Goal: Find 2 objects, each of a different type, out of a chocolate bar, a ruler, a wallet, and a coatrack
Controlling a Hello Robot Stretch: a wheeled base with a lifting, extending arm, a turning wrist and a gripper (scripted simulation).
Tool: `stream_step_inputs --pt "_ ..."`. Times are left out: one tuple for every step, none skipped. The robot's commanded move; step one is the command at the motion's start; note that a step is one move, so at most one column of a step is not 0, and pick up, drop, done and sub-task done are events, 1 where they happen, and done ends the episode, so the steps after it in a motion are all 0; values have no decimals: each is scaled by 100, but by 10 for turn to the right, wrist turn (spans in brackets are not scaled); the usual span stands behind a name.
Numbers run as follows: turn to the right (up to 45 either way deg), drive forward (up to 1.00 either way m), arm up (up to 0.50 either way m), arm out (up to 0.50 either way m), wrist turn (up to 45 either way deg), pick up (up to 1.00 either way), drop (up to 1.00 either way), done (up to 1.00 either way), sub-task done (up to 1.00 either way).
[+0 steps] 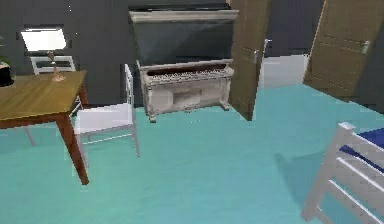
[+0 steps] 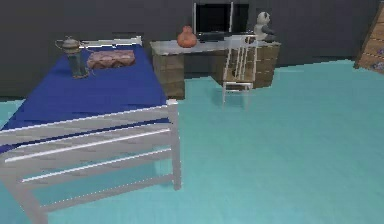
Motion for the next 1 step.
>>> stream_step_inputs --pt "0 90 0 0 0 0 0 0 0"
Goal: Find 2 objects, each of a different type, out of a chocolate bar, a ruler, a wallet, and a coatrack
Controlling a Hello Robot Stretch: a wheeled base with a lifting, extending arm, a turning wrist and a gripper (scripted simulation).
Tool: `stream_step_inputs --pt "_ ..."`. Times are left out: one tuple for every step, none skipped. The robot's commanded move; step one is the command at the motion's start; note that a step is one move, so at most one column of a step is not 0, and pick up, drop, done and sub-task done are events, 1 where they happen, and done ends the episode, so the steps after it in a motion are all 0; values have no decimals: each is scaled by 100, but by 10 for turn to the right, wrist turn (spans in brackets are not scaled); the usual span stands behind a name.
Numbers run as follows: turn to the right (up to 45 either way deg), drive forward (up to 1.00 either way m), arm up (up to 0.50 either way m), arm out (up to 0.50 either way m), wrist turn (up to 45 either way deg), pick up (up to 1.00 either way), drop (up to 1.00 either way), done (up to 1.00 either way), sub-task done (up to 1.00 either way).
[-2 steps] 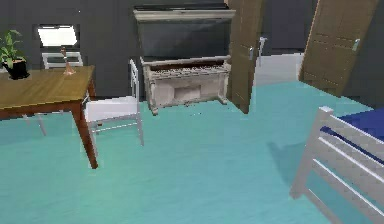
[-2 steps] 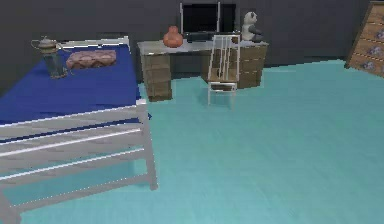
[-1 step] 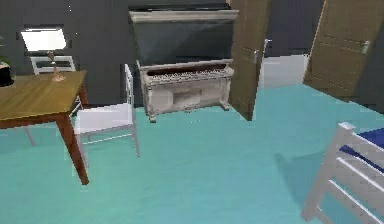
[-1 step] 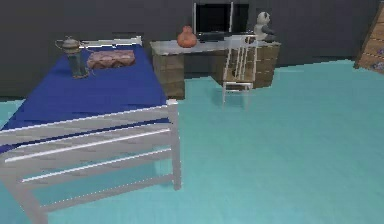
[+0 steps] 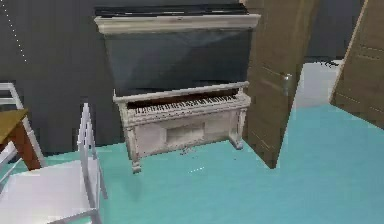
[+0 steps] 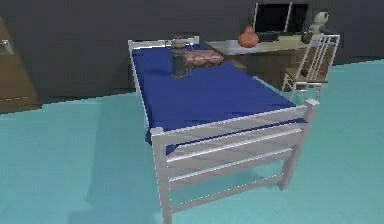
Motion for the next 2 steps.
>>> stream_step_inputs --pt "300 0 0 0 0 0 0 0 0" --pt "0 65 0 0 0 0 0 0 0"
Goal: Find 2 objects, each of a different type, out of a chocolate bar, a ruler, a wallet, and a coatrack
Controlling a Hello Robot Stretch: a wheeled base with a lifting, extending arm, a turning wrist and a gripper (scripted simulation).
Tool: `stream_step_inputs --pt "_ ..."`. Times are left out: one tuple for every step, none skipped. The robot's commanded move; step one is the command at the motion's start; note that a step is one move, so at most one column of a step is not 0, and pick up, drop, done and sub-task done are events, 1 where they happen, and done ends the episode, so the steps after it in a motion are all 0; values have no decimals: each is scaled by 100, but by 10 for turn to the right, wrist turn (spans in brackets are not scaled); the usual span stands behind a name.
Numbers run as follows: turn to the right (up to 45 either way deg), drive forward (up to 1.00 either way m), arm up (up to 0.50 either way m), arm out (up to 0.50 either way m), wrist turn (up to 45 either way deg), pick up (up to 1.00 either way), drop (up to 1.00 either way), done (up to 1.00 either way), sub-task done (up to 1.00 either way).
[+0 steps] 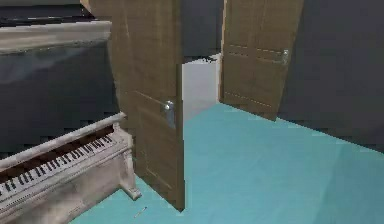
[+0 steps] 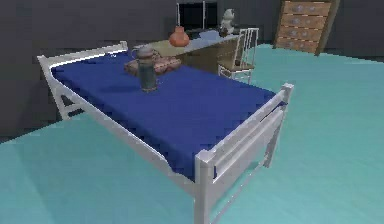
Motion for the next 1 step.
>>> stream_step_inputs --pt "210 0 0 0 0 0 0 0 0"
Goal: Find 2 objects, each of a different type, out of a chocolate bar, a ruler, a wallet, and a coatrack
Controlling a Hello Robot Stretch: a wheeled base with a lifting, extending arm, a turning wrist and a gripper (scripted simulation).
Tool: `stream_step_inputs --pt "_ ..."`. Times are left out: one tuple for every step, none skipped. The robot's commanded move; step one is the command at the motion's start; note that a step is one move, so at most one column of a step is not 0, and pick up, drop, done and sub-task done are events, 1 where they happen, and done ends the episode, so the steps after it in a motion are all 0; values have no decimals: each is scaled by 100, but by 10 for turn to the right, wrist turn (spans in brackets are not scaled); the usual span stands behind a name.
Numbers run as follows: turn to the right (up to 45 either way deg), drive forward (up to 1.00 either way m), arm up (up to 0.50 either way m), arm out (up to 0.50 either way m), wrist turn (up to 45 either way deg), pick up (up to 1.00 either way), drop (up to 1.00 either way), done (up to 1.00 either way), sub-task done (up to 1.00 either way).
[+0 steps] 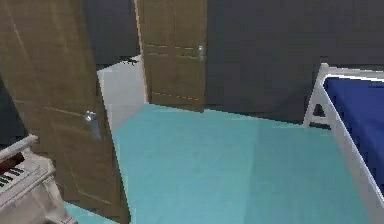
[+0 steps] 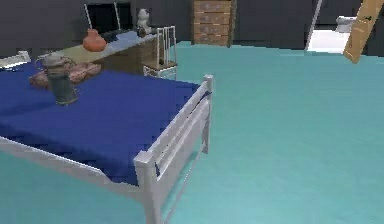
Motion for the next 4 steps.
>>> stream_step_inputs --pt "0 100 0 0 0 0 0 0 0" --pt "90 0 0 0 0 0 0 0 0" --pt "0 5 0 0 0 0 0 0 0" --pt "90 0 0 0 0 0 0 0 0"
